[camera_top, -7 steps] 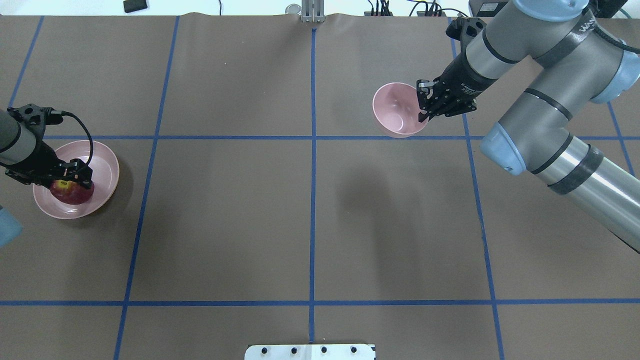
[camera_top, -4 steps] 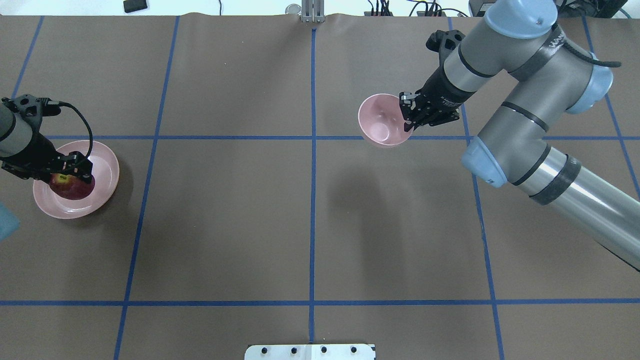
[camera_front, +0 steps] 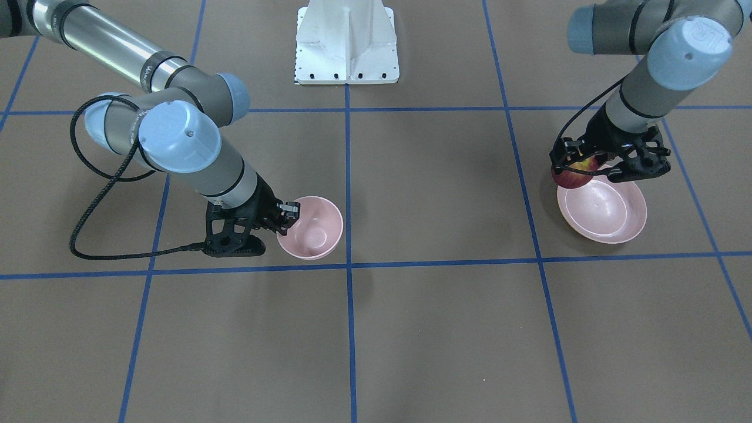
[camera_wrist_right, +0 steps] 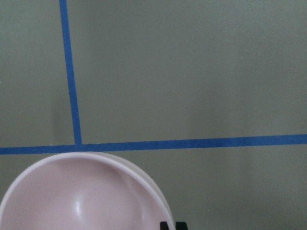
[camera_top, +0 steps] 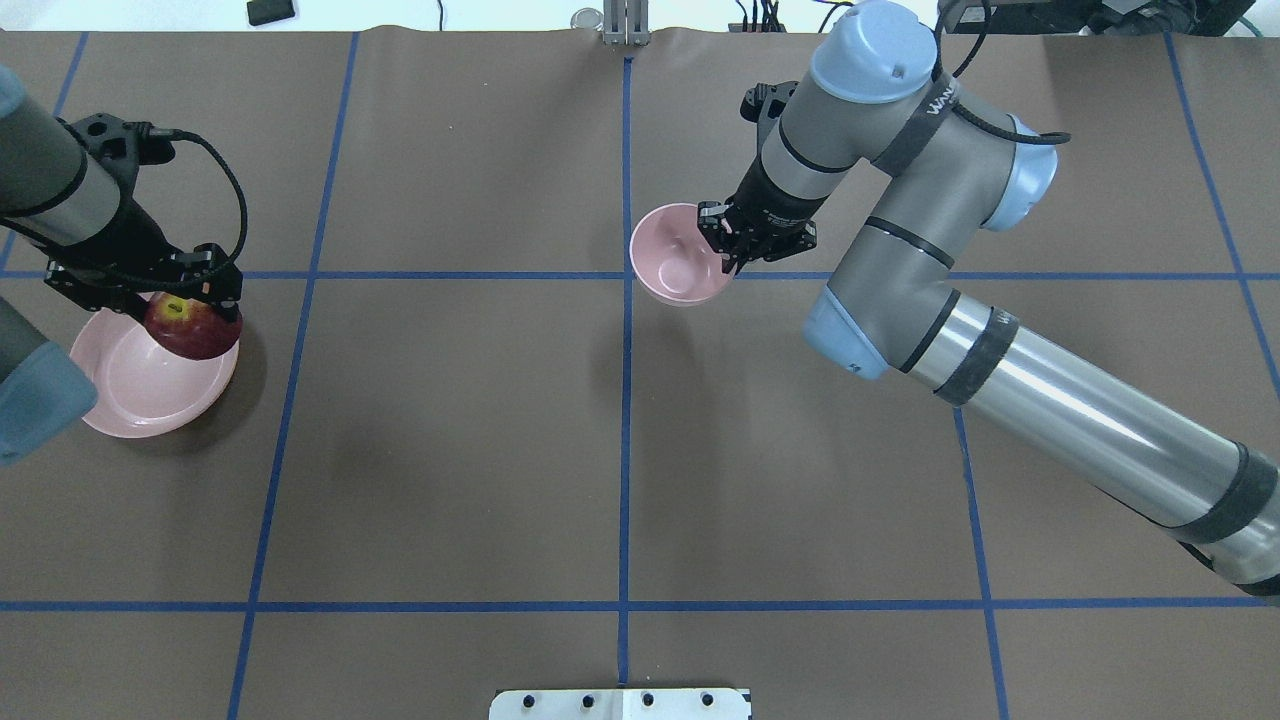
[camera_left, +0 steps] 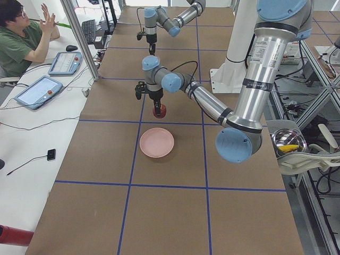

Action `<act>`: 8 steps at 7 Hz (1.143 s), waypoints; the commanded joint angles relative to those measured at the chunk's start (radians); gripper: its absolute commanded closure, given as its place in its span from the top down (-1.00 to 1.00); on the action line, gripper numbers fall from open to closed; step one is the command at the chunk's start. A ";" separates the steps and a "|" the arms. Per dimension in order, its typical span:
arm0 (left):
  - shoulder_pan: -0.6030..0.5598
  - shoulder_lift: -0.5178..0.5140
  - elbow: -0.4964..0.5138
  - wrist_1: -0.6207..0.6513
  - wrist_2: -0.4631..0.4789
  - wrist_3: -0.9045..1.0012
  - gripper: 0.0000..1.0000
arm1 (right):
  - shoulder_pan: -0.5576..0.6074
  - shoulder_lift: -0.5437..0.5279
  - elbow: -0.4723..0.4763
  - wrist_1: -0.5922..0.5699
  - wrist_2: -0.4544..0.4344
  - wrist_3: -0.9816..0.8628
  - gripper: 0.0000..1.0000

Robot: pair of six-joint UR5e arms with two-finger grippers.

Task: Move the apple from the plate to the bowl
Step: 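Slide the bowl farther with right gripper while left grasps the red apple, then lift the apple with left gripper while right releases the bowl and withdraws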

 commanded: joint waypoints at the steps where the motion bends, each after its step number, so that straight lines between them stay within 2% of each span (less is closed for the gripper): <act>1: 0.004 -0.089 0.004 0.089 0.000 -0.024 -1.00 | -0.061 0.101 -0.118 0.004 -0.077 0.000 -1.00; 4: 0.007 -0.130 0.010 0.092 0.000 -0.058 -1.00 | -0.100 0.101 -0.135 0.013 -0.099 -0.004 -1.00; 5: 0.007 -0.136 0.013 0.092 0.000 -0.060 -1.00 | -0.100 0.100 -0.137 0.014 -0.092 -0.013 0.37; 6: 0.010 -0.167 0.030 0.092 0.000 -0.083 -1.00 | -0.097 0.103 -0.131 0.021 -0.092 -0.001 0.99; 7: 0.017 -0.225 0.059 0.089 0.000 -0.153 -1.00 | -0.080 0.106 -0.120 0.021 -0.084 0.001 1.00; 8: 0.058 -0.285 0.084 0.089 0.000 -0.217 -1.00 | -0.033 0.104 -0.094 0.016 -0.036 0.000 1.00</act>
